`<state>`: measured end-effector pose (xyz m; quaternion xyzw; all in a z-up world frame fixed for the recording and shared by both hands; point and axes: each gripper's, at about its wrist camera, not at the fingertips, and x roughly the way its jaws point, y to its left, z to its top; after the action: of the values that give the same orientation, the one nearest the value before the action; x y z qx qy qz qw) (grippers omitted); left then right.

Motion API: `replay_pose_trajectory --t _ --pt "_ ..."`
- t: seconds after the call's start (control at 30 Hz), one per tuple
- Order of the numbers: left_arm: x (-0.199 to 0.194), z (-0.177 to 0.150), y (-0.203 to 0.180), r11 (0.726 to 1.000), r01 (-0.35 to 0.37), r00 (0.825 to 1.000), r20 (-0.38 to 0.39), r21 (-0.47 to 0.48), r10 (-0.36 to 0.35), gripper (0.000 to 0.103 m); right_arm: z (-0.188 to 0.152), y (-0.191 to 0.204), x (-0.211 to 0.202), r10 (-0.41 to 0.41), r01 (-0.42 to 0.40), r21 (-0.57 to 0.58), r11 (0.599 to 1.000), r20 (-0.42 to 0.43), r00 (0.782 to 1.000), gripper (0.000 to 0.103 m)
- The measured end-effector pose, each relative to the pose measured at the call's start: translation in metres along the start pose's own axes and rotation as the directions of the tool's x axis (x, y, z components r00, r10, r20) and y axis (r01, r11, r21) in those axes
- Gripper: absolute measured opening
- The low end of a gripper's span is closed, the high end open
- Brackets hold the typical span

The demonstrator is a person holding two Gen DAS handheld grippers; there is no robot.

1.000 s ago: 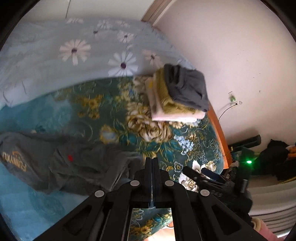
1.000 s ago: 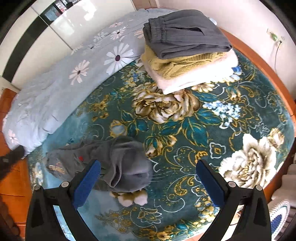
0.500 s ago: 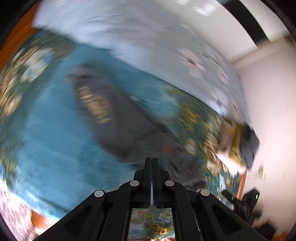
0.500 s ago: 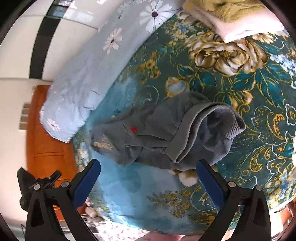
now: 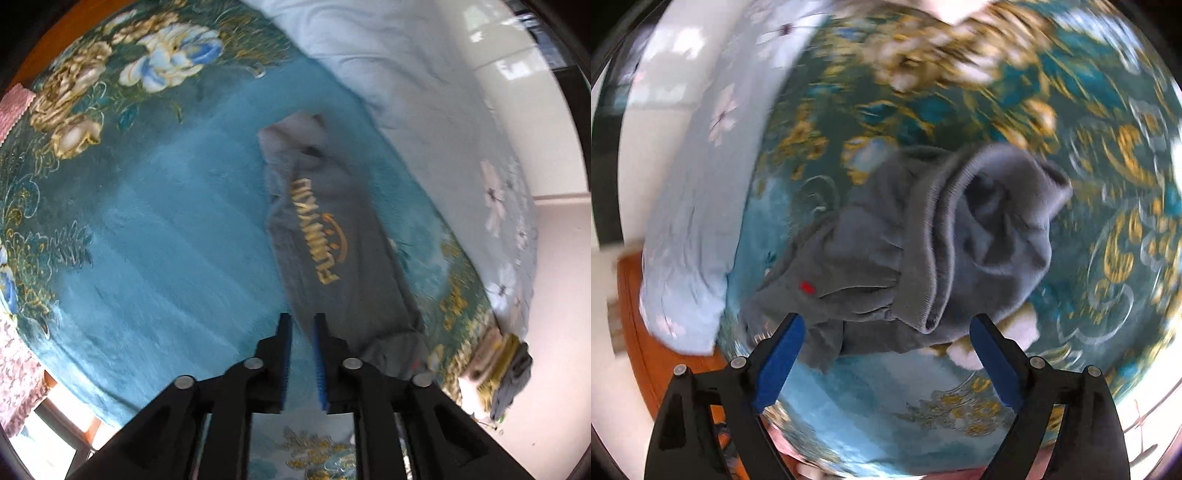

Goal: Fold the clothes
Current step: 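Grasp the sweatpants waistband with the right gripper while the left gripper grasps a leg, then lift and shake out the sweatpants with both grippers, spreading them flat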

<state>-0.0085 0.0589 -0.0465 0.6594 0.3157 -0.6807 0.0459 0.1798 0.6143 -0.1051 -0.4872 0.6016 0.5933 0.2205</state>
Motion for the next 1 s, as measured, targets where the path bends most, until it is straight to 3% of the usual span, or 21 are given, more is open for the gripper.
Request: replay_pose_trajectory --t 0.2,0.37,0.53,0.7,0.87,0.9,0.97,1.0 --pt "0.057 0.063 0.013 0.997 -0.058 0.996 -0.066 -0.057 0.054 0.03 -0.006 -0.012 0.025 -0.08 0.079 0.097 0.992 0.0 0.997 0.091" --pt "0.101 0.105 0.023 0.981 -0.111 0.992 -0.071 -0.159 0.101 0.044 -0.007 -0.02 0.044 -0.109 0.111 0.159 0.981 -0.018 0.994 0.088" --pt "0.13 0.127 0.022 0.974 -0.144 0.988 -0.083 -0.174 0.131 0.045 -0.005 -0.034 0.064 -0.11 0.119 0.252 0.96 -0.051 0.993 0.066" --pt "0.14 0.138 0.018 0.974 -0.117 0.991 -0.083 -0.195 0.103 0.045 0.003 -0.036 0.078 -0.065 0.069 0.309 0.948 -0.025 0.998 0.065" --pt "0.147 0.141 0.018 0.97 -0.107 0.991 -0.108 -0.22 0.085 0.04 0.007 -0.037 0.087 -0.052 0.054 0.374 0.926 -0.016 0.999 0.053" --pt "0.147 0.141 0.017 0.969 -0.109 0.99 -0.108 -0.222 0.087 0.035 0.008 -0.036 0.087 -0.048 0.049 0.38 0.924 -0.014 0.999 0.049" --pt "0.146 0.138 0.016 0.967 -0.106 0.991 -0.111 -0.232 0.082 0.006 0.007 -0.036 0.083 -0.023 0.023 0.389 0.921 -0.004 1.0 0.043" --pt "0.145 0.137 0.015 0.967 -0.106 0.991 -0.107 -0.231 0.083 0.006 0.008 -0.036 0.081 -0.011 0.009 0.393 0.919 0.002 1.0 0.039"
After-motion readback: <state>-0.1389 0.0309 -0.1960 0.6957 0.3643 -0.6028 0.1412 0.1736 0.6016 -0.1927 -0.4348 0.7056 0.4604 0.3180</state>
